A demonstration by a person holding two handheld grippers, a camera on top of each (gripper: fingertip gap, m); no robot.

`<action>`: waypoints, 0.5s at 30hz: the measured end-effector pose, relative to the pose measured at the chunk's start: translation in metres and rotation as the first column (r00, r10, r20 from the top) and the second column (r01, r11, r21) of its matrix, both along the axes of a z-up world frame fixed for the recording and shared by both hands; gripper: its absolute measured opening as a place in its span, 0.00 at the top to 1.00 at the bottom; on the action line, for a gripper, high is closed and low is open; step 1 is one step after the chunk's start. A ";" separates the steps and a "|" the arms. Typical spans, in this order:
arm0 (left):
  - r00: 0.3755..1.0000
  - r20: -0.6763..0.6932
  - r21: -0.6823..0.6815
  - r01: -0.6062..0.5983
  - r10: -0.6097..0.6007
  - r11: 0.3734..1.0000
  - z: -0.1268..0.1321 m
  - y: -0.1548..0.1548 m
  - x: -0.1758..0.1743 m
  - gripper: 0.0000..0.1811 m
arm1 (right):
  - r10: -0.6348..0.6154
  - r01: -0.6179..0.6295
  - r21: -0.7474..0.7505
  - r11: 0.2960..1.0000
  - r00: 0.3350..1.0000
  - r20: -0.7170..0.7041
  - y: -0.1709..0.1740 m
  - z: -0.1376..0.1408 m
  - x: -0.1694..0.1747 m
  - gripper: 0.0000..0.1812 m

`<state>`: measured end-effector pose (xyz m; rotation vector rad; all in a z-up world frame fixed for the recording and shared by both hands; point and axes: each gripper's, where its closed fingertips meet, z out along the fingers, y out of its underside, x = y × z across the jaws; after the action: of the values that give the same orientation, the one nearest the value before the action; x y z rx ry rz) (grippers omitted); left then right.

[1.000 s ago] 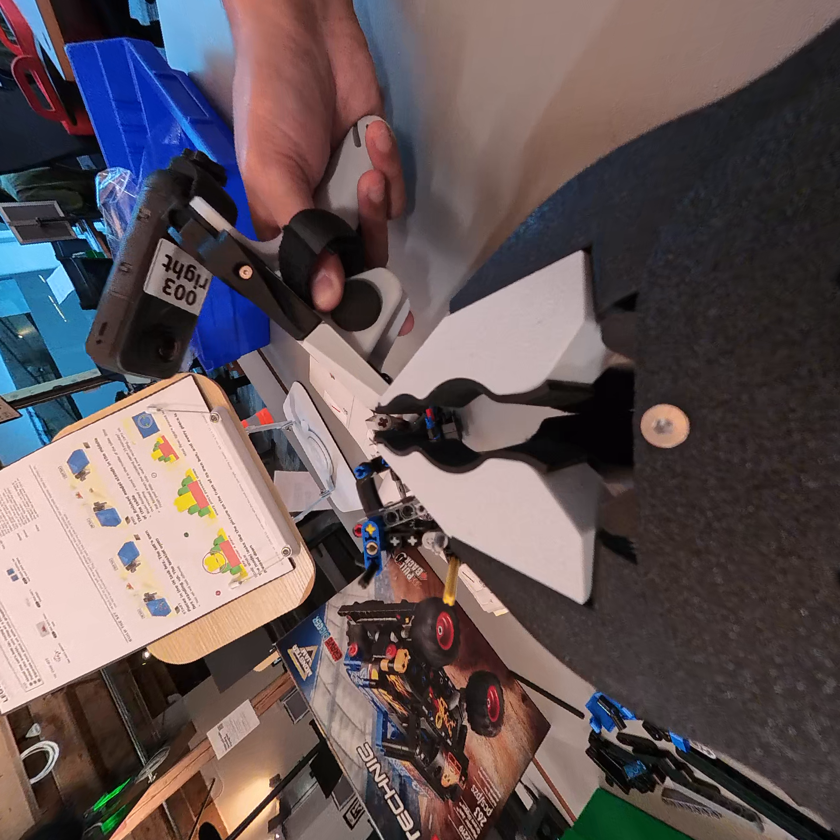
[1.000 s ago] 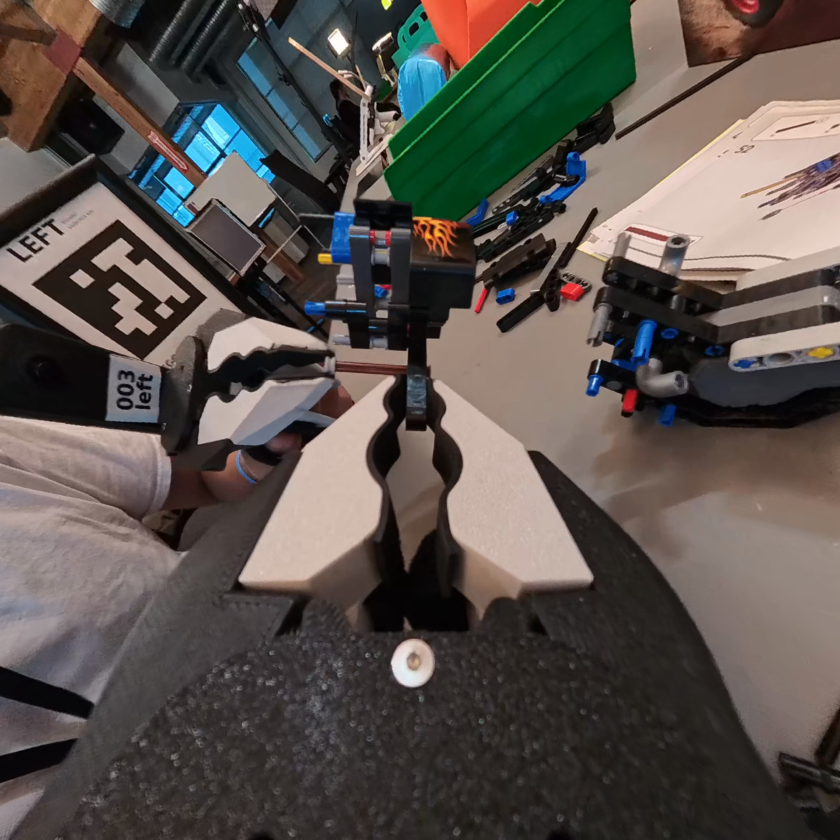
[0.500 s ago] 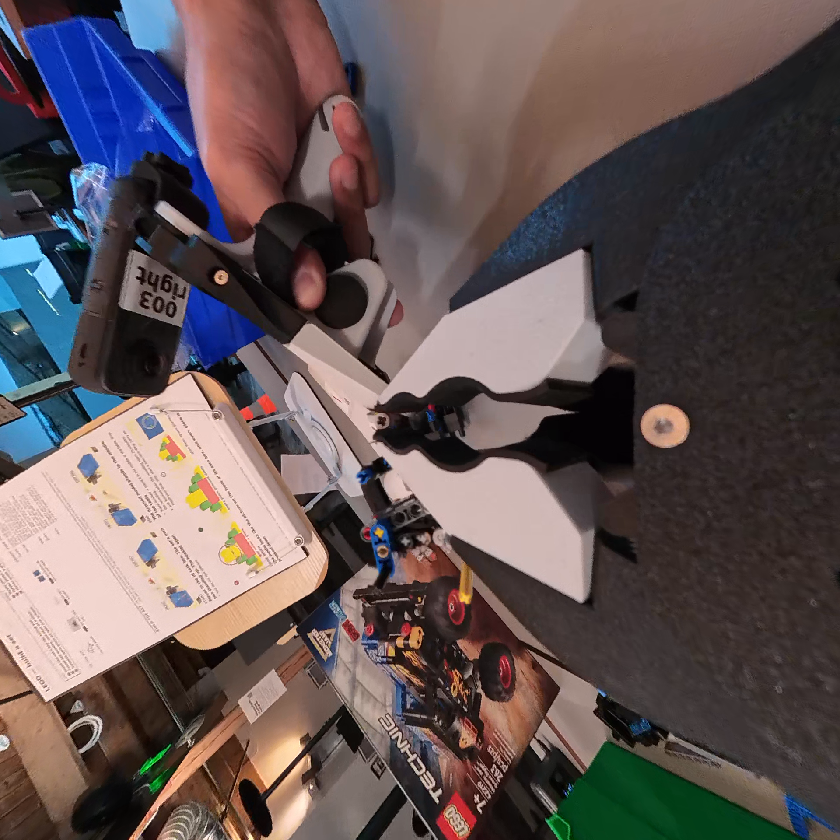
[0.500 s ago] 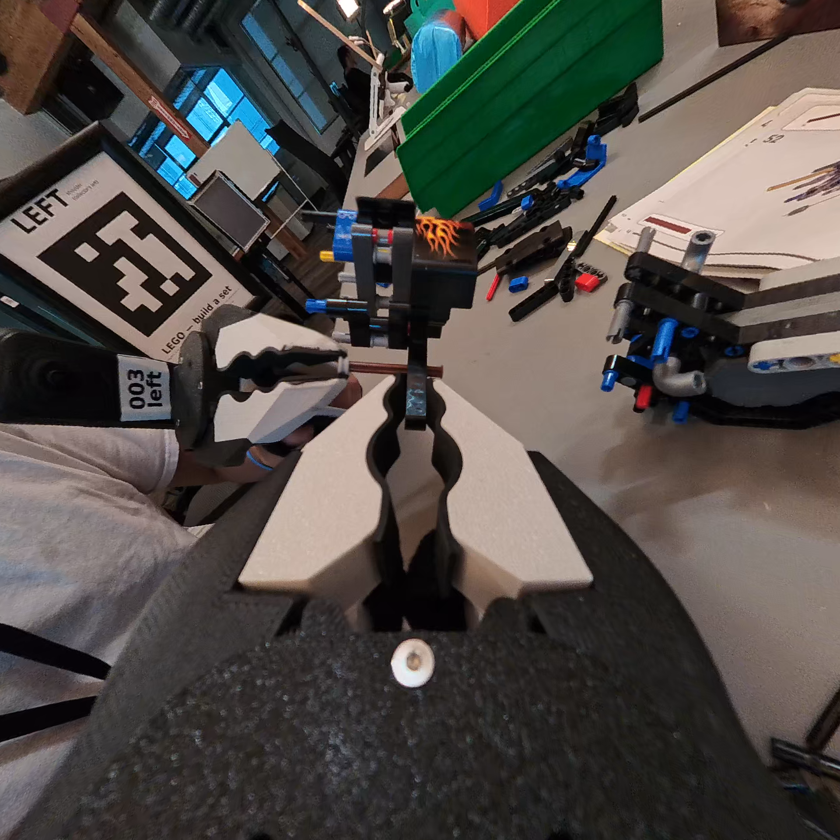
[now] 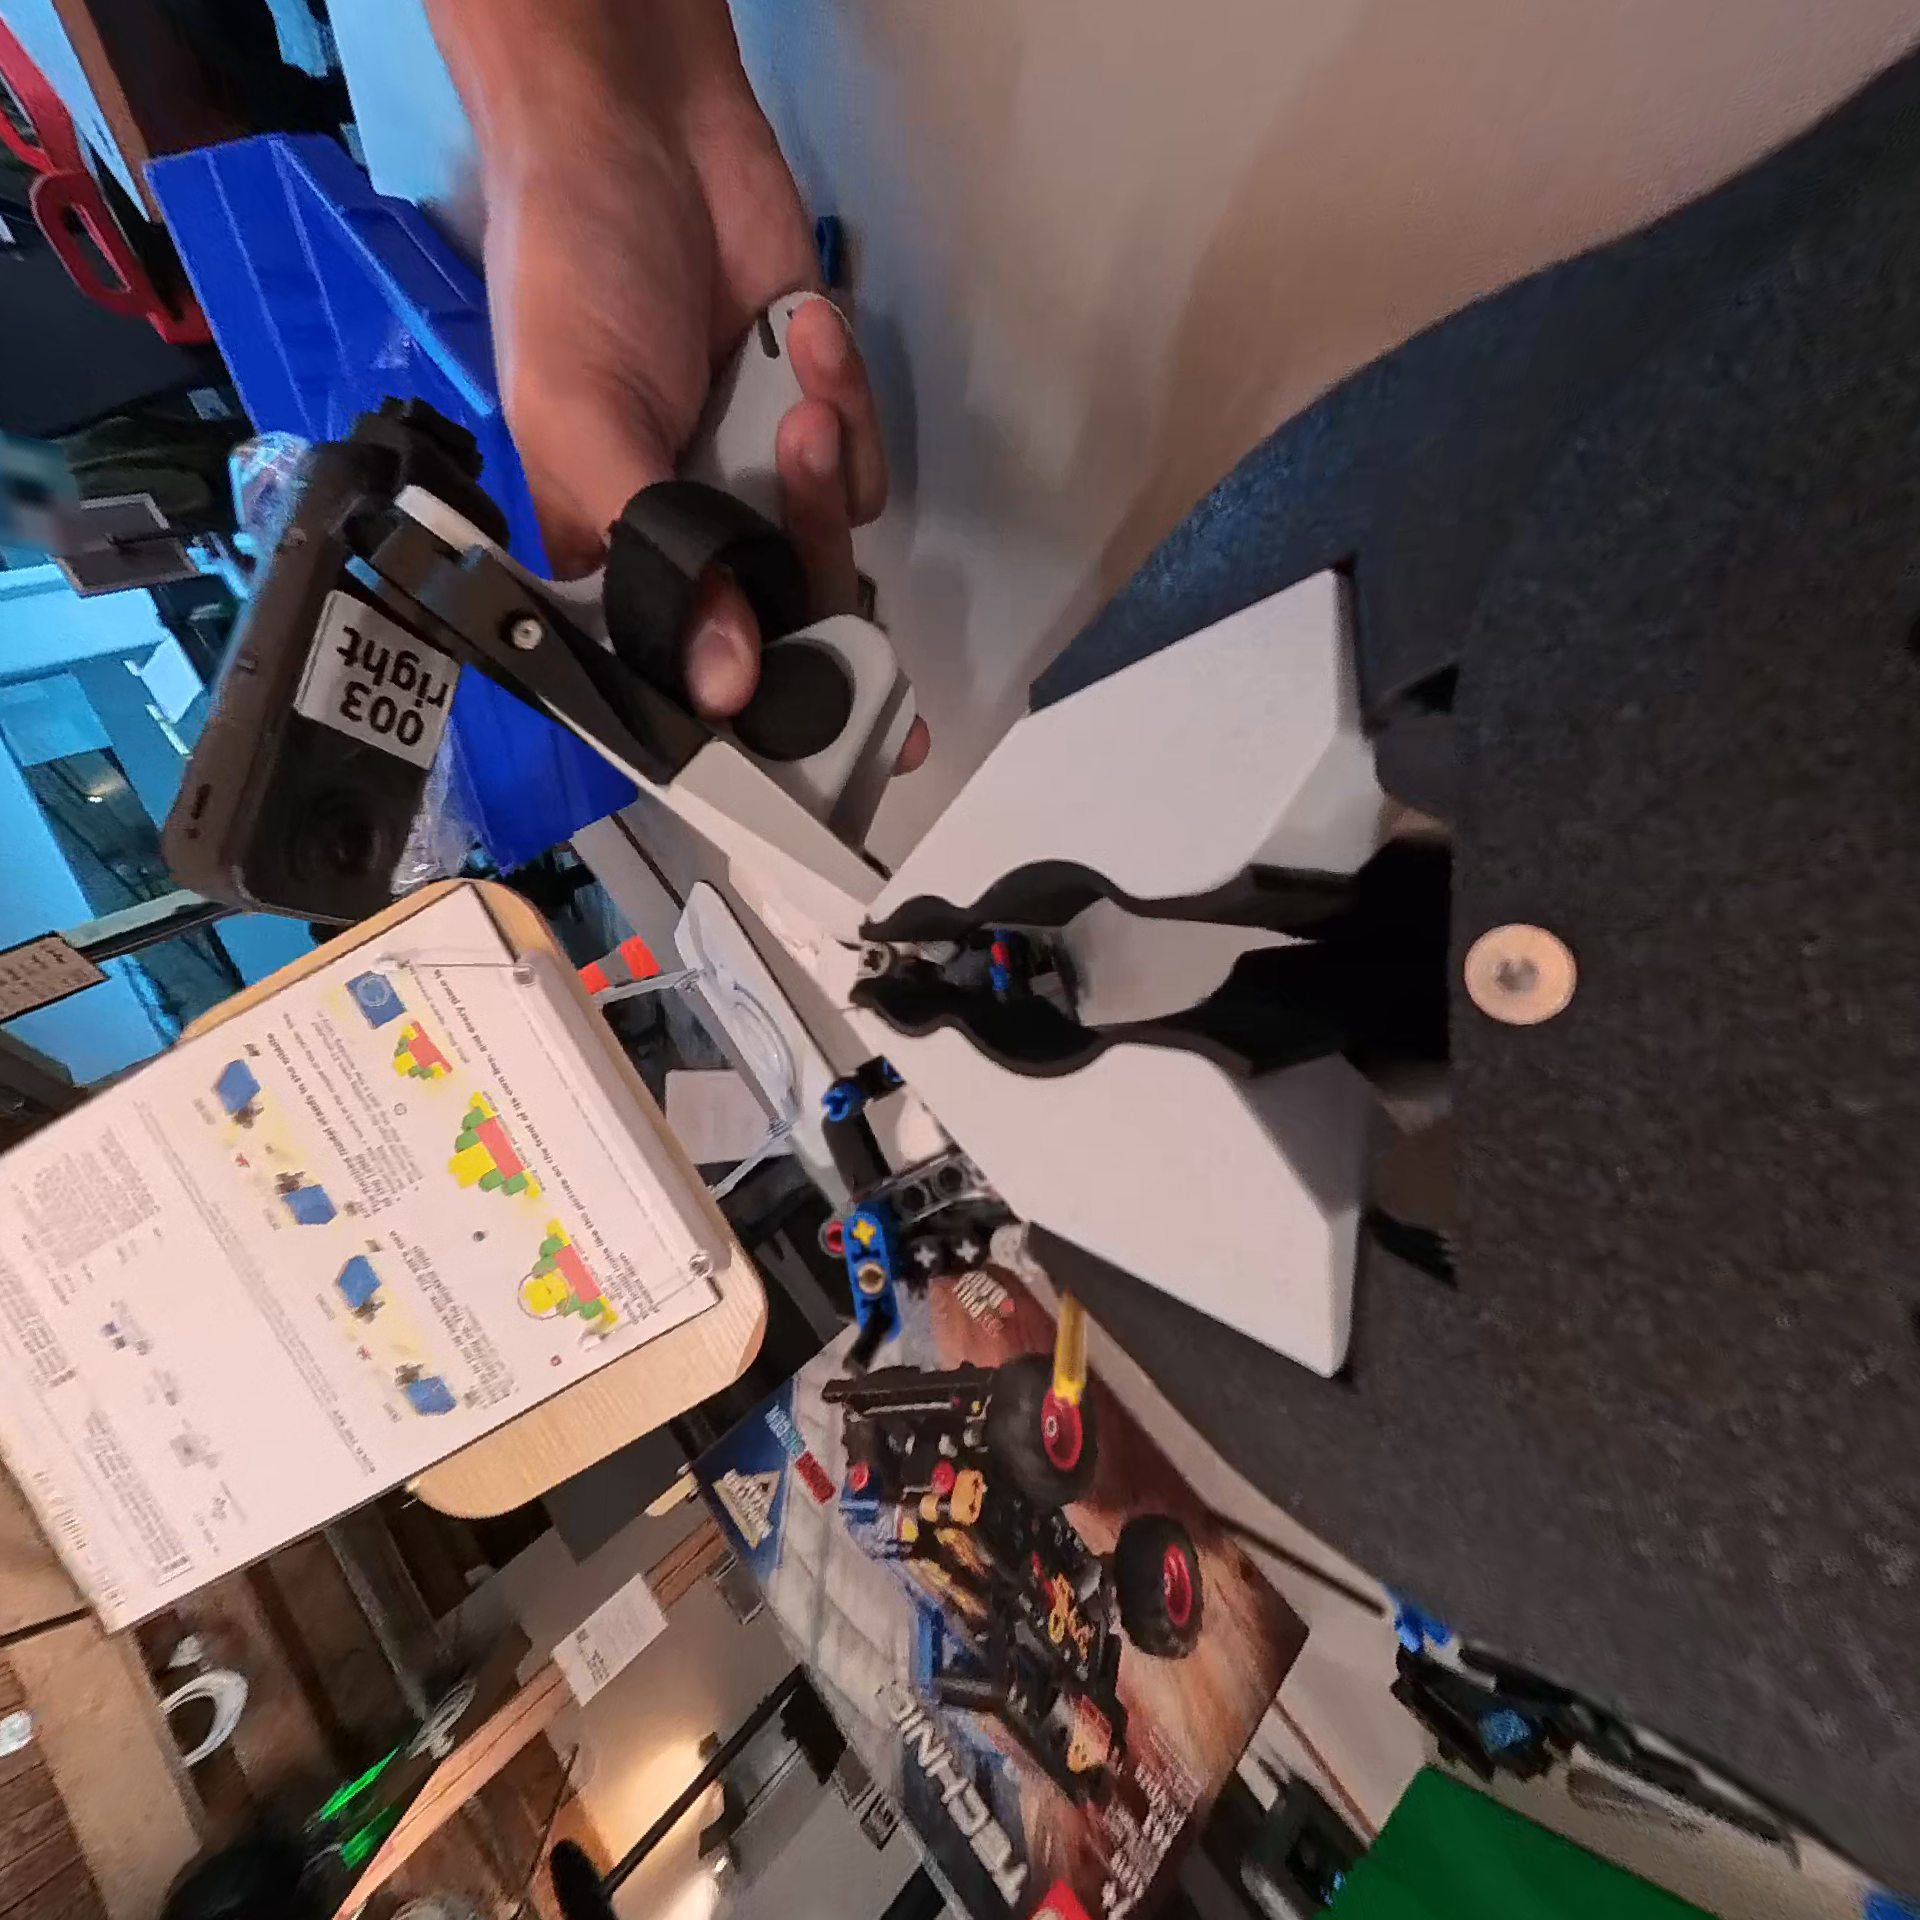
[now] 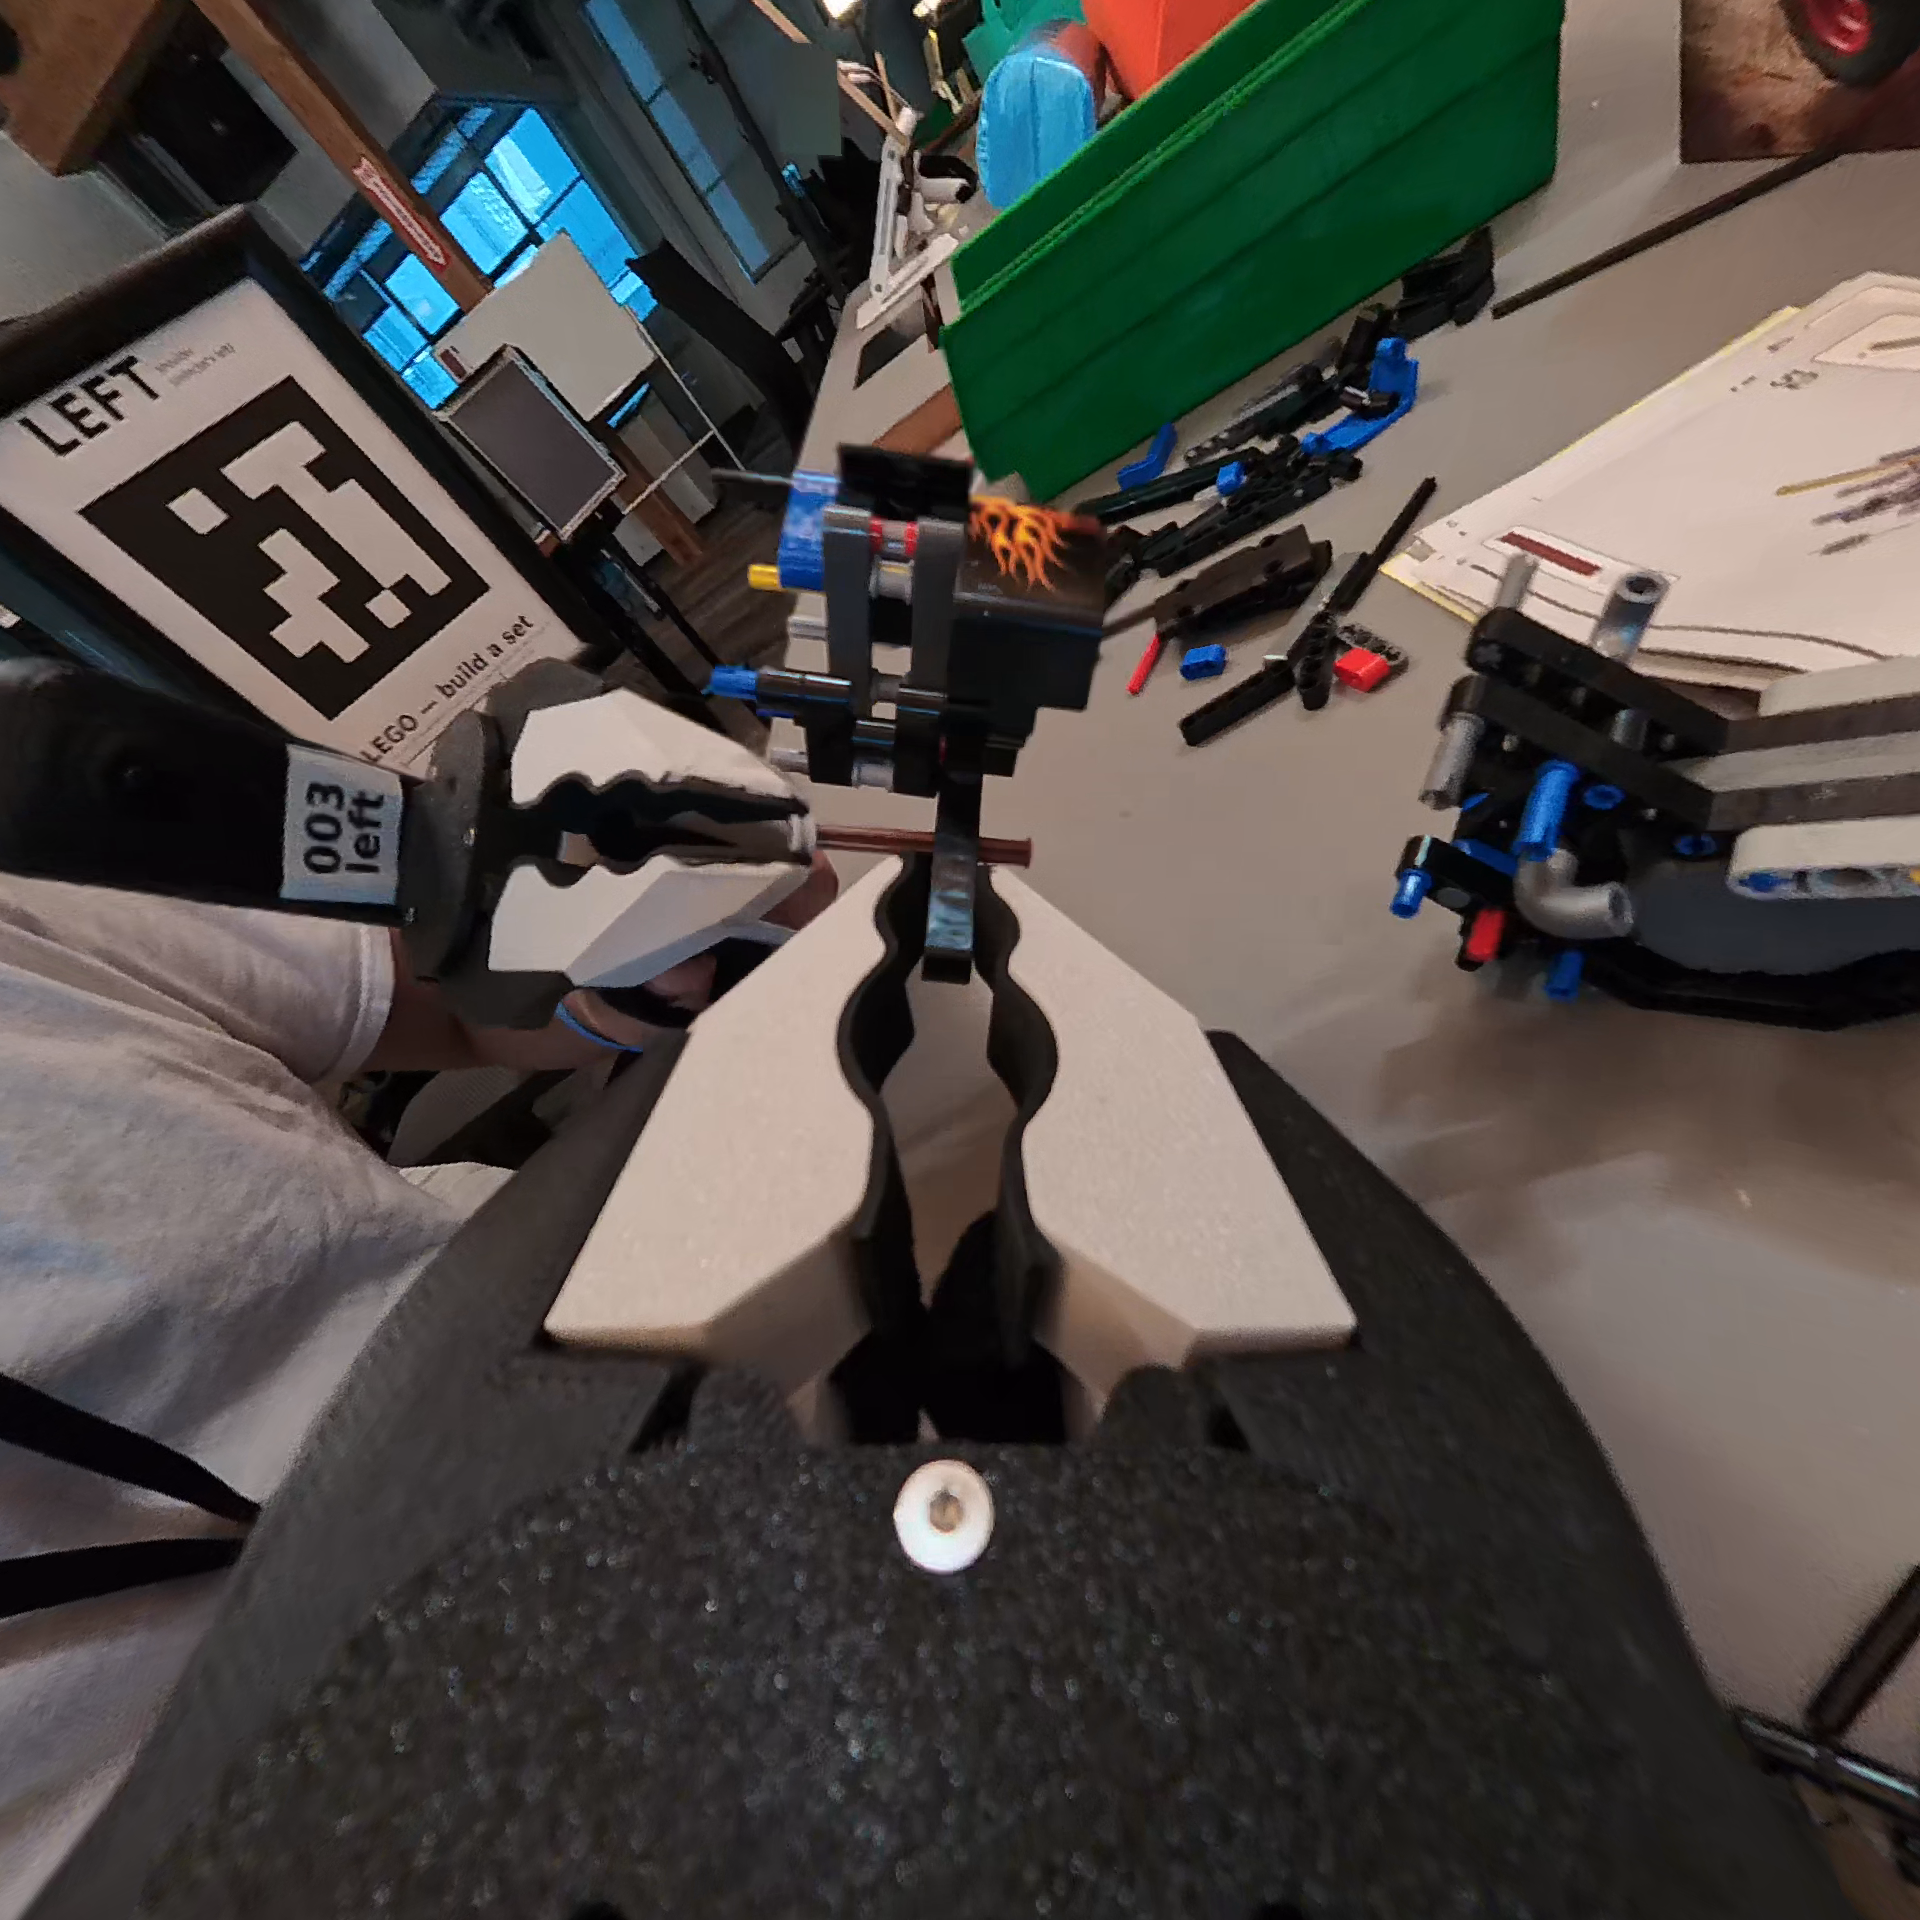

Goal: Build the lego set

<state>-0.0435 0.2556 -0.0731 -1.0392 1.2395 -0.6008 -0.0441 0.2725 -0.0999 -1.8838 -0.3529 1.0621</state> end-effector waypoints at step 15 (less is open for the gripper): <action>1.000 0.012 0.029 -0.016 0.016 0.999 0.003 -0.002 -0.008 0.97 | -0.073 0.050 0.137 0.989 0.983 0.169 0.003 0.003 0.000 0.96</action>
<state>-0.0512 0.2536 -0.0696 -1.0192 1.2255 -0.5744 -0.0444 0.2755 -0.0967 -1.8603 -0.4512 0.8153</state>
